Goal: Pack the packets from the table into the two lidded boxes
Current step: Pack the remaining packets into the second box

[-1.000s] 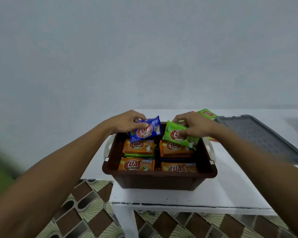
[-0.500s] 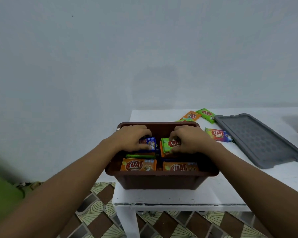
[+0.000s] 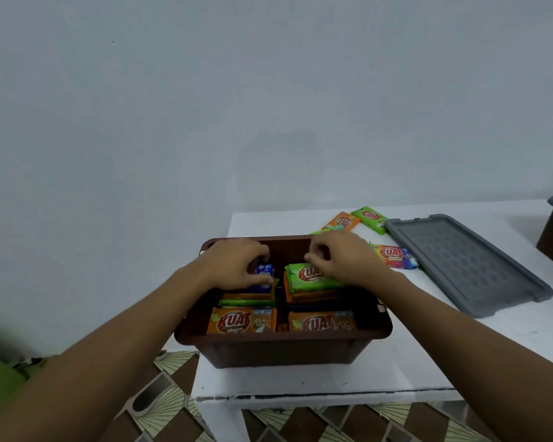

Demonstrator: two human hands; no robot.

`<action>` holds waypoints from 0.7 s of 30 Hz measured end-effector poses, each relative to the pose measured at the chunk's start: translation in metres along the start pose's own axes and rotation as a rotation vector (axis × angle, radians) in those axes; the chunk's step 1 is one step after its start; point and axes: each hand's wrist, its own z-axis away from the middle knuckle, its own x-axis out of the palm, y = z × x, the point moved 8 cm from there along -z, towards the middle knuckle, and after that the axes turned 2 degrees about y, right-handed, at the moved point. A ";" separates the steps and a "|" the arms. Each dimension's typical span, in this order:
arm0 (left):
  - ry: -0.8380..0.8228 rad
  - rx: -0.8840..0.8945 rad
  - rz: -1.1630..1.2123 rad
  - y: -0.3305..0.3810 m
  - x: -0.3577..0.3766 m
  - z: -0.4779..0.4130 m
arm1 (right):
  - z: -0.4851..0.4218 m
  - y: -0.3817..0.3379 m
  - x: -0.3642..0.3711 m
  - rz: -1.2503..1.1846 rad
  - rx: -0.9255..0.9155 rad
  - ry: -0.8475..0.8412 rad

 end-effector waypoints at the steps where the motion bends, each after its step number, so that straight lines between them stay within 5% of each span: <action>1: 0.047 0.005 0.013 0.003 -0.006 -0.006 | -0.001 0.008 -0.011 -0.078 0.018 0.099; 6: 0.219 0.032 0.117 0.023 -0.028 -0.049 | 0.007 0.086 -0.045 -0.169 0.169 0.292; 10: 0.201 0.055 0.153 0.038 -0.027 -0.102 | 0.020 0.160 -0.043 -0.065 0.319 0.142; 15: 0.111 0.070 0.224 0.047 -0.010 -0.170 | 0.023 0.202 -0.017 0.180 0.292 -0.176; 21: -0.161 0.023 0.128 0.050 0.034 -0.236 | 0.005 0.236 0.014 0.238 0.168 -0.340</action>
